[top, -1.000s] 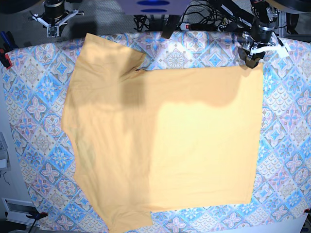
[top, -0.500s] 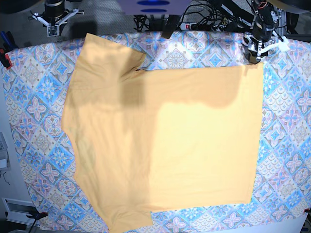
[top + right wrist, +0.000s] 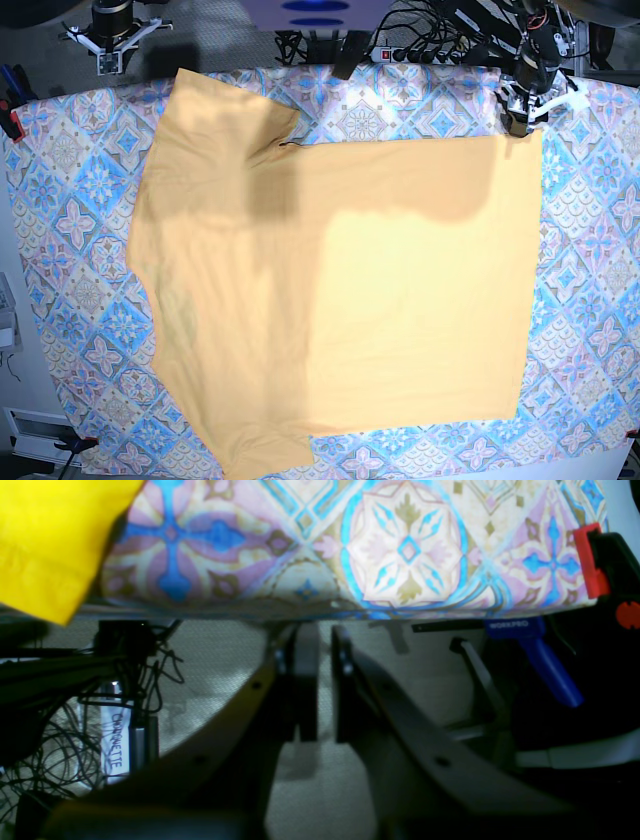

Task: Fold the T-shirt properly
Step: 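Move both grippers down toward the yellow T-shirt's collar-side corners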

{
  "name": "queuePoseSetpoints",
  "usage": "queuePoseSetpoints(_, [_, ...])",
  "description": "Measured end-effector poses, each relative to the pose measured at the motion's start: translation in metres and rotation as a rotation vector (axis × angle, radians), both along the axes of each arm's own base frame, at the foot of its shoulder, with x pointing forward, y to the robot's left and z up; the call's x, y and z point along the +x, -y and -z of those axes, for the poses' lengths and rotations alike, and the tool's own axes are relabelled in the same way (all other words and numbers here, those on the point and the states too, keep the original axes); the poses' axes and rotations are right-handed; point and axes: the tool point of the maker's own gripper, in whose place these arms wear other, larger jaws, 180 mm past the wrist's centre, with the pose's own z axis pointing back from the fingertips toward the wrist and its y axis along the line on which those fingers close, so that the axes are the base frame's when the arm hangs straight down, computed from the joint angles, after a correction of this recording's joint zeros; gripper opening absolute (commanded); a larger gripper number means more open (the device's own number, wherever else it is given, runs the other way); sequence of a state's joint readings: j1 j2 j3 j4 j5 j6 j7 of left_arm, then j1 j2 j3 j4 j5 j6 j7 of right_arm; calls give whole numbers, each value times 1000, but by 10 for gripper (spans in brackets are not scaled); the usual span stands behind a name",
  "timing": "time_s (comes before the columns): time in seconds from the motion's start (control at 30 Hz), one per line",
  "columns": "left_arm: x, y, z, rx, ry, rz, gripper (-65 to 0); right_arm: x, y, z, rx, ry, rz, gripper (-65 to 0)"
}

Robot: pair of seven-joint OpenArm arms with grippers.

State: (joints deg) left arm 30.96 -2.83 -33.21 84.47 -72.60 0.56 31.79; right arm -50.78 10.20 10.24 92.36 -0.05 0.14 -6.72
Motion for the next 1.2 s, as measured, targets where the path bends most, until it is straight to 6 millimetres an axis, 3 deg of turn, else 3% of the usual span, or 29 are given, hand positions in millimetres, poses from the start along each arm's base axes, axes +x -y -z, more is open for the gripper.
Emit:
queuePoseSetpoints(0.13, [-8, -19, 1, 28, -9, -46, -423, -1, 2, 0, -3, -1, 2, -605])
queuePoseSetpoints(0.3, [-5, -19, 1, 28, -4, -48, -423, 0, 6, -2, -12, 3, 10, -605])
queuePoseSetpoints(0.77, [26, -20, 6, -2, 50, -75, -430, -1, 5, -2, -10, 3, 12, -605])
queuePoseSetpoints(0.9, [25, -18, 9, -6, 37, -66, -588, -1, 3, -1, -7, 2, 8, -603])
queuePoseSetpoints(0.93, [25, -15, 10, -20, 30, -55, -639, 0, 0, 0, 1, 0, 2, -602])
queuePoseSetpoints(0.97, [25, -13, 10, -29, 28, -48, -650, 0, -4, 1, 7, -2, -6, -602])
queuePoseSetpoints(1.2, [26, -9, 11, -44, 27, -37, -650, 4, -53, 13, -23, -61, -277, -600])
